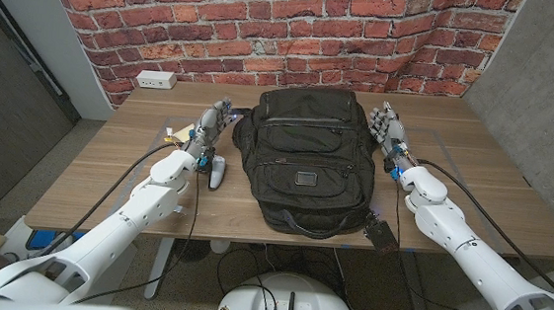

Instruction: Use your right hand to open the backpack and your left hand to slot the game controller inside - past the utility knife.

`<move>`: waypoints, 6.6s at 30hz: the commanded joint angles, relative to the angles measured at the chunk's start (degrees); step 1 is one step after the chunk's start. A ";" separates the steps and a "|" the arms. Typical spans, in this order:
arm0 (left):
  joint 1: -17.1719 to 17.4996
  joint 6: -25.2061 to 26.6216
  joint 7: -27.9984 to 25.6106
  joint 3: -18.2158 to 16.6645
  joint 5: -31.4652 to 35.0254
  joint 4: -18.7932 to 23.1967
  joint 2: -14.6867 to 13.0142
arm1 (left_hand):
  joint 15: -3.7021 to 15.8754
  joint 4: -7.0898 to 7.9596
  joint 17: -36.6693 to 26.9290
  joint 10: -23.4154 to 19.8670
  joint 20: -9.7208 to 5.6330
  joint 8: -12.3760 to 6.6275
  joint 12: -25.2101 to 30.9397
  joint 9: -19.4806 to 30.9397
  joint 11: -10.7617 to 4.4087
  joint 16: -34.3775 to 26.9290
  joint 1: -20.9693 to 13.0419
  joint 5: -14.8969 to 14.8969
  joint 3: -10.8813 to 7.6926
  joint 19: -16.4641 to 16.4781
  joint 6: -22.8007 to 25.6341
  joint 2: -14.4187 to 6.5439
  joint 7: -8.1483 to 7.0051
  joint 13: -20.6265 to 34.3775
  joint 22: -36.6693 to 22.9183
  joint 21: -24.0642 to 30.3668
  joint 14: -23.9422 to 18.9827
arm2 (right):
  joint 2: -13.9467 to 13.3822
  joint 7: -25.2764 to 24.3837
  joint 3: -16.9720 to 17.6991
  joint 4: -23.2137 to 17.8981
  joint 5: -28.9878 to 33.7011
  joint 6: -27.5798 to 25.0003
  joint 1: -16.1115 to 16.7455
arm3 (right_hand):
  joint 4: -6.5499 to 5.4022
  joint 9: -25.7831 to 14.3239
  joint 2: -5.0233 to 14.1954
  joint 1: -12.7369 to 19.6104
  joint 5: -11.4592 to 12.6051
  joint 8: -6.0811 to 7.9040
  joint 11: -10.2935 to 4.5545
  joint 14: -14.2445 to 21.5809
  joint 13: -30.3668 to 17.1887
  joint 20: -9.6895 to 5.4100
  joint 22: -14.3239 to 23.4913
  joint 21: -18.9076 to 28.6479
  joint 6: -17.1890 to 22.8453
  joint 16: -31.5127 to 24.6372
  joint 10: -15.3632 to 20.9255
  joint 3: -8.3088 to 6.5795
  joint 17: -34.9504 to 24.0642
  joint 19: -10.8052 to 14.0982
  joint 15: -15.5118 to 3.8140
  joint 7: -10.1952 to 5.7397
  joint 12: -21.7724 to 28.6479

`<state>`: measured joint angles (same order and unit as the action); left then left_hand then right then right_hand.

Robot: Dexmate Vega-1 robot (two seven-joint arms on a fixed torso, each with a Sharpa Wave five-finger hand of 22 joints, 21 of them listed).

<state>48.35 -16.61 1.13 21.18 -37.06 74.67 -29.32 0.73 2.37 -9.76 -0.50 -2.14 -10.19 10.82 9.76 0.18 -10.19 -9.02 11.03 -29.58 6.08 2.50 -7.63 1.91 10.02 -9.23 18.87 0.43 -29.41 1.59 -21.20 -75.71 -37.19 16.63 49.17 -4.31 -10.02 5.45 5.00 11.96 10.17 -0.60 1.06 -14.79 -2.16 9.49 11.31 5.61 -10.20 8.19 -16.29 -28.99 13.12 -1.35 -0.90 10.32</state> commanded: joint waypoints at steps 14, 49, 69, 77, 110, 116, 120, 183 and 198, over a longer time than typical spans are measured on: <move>4.42 2.51 -4.60 -1.03 2.65 8.23 -4.35 | 0.43 -1.04 0.05 -0.90 -2.34 -0.39 0.46 0.21 -0.31 -0.25 -1.06 0.29 -1.19 0.92 1.09 -1.74 -0.12 0.24 -0.25 -0.32 -0.51 | -0.05 -2.44 0.01 -0.46 2.36 2.42 1.02 | 0.33 -0.07 0.68 0.05 0.62 0.49 -0.30 0.85 0.73 -0.14 0.14 0.06 0.86 -0.51 0.86 -0.69 0.98 0.60 -0.36 -0.27 0.47; 14.40 14.11 -11.91 -6.90 9.58 29.18 -19.72 | 2.22 -4.42 0.13 -3.64 -3.87 -0.77 0.98 0.17 -2.47 -0.40 -2.19 -0.22 -2.69 2.21 3.36 -0.50 -2.14 0.17 -0.27 -2.43 -3.23 | -1.61 -2.03 0.75 -0.45 3.33 3.72 1.09 | 1.28 -0.03 1.01 0.82 0.78 0.56 -1.01 0.53 2.30 -1.08 0.12 -0.60 1.18 -0.51 1.40 -1.72 3.34 -0.78 -1.27 -0.53 0.69; 17.06 18.60 -7.18 -10.80 16.76 35.16 -31.70 | 4.54 -8.90 0.37 -6.38 -5.97 -0.88 1.11 0.15 -4.67 -0.14 -3.87 -0.58 -3.06 3.67 6.45 1.64 -4.49 0.12 -0.18 -4.39 -5.28 | -1.25 -1.96 1.09 1.50 3.36 4.53 0.14 | 1.55 -0.03 1.22 0.98 0.75 0.66 -0.88 1.16 2.87 -1.09 0.12 -0.42 1.62 -0.76 1.85 -2.18 4.36 -0.35 -1.43 -0.31 0.79; 18.08 20.57 -3.93 -12.40 19.10 37.12 -37.05 | 5.30 -10.94 0.33 -6.73 -6.41 -0.86 0.89 0.16 -5.40 -0.03 -5.13 -0.70 -3.19 3.95 7.00 2.60 -5.52 0.12 -0.13 -5.27 -5.55 | -0.83 -2.28 1.07 2.30 3.50 4.87 -0.16 | 1.61 -0.03 1.25 0.96 0.71 0.69 -0.75 1.40 3.05 -1.07 0.12 -0.39 1.82 -0.84 2.01 -2.31 4.74 -0.21 -1.33 -0.32 0.82; 10.14 25.57 10.81 -7.40 30.74 41.51 -48.48 | 7.76 -13.66 0.21 -8.47 -9.28 -1.89 0.26 0.39 -8.39 0.06 -18.56 -0.66 -4.52 5.69 7.78 10.03 -9.28 0.23 -0.07 -8.39 -7.71 | -0.35 -2.94 0.90 3.22 4.31 5.91 -0.54 | 1.77 -0.03 1.41 0.85 0.57 0.69 -0.72 1.75 3.52 -1.01 0.12 -0.27 2.17 -0.96 2.52 -2.83 5.99 0.41 -1.26 -0.20 0.90; 7.40 25.92 15.43 -6.00 32.80 42.65 -50.46 | 7.73 -13.64 0.19 -8.14 -9.22 -1.88 0.09 0.39 -8.51 0.19 -20.03 -0.74 -4.62 5.43 7.67 10.82 -9.58 0.26 -0.08 -8.57 -7.39 | -0.37 -2.79 1.02 3.42 4.17 6.19 -0.45 | 1.84 -0.03 1.41 0.88 0.53 0.67 -0.76 1.81 3.57 -0.95 0.12 -0.26 2.20 -0.97 2.47 -2.94 6.21 0.53 -1.16 -0.19 0.86; 5.64 26.17 18.07 -5.10 34.77 43.35 -51.43 | 7.85 -13.60 0.17 -7.62 -9.25 -1.77 -0.11 0.40 -8.89 0.32 -21.42 -0.85 -4.62 5.06 7.24 11.74 -9.92 0.28 -0.09 -8.72 -6.90 | -0.28 -2.64 1.03 3.66 4.05 6.37 -0.39 | 1.88 -0.04 1.43 0.88 0.51 0.66 -0.75 1.88 3.62 -0.93 0.12 -0.28 2.22 -0.99 2.48 -3.03 6.39 0.54 -1.16 -0.20 0.85; -3.28 27.24 38.81 6.20 65.60 42.79 -44.00 | -2.11 -12.18 -0.09 7.78 -2.85 -0.65 -0.64 0.62 -0.61 0.53 -36.70 -0.09 0.22 -8.99 -11.63 16.90 -0.26 0.68 -0.26 -9.00 11.25 | -0.54 -4.98 1.14 2.21 5.12 5.52 0.13 | 2.17 -0.06 1.61 0.53 0.09 0.62 -0.65 2.16 3.87 -0.48 0.15 -0.40 2.56 -1.26 2.75 -3.93 8.23 0.76 -0.98 -0.06 0.81; -2.39 27.42 36.26 7.52 66.59 40.98 -42.37 | -2.74 -12.09 -0.10 9.41 -2.33 -0.87 -0.61 0.65 0.56 0.27 -36.73 -0.04 0.87 -9.96 -12.65 16.80 0.25 0.70 -0.28 -8.91 11.77 | -0.94 -5.36 1.14 1.16 5.32 4.95 0.56 | 2.28 -0.06 1.67 0.46 -0.01 0.62 -0.61 2.19 3.89 -0.38 0.15 -0.41 2.64 -1.38 2.77 -4.05 8.50 0.80 -0.89 -0.06 0.80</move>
<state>45.41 10.48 38.93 27.79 28.50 116.70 -72.85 -1.55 -9.62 -9.75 8.41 -1.93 -10.87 10.14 10.28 0.72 -9.65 -45.19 10.59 -29.03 -3.39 -9.75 9.26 2.06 10.54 -9.20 9.76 10.03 -30.12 -3.53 -20.03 -73.93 -31.99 21.93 49.38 -2.07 -10.00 5.89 5.44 11.96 10.60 -1.22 3.01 -10.94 -2.46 9.46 10.98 7.55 -11.26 10.63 -19.94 -20.46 13.41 -2.05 -1.00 10.86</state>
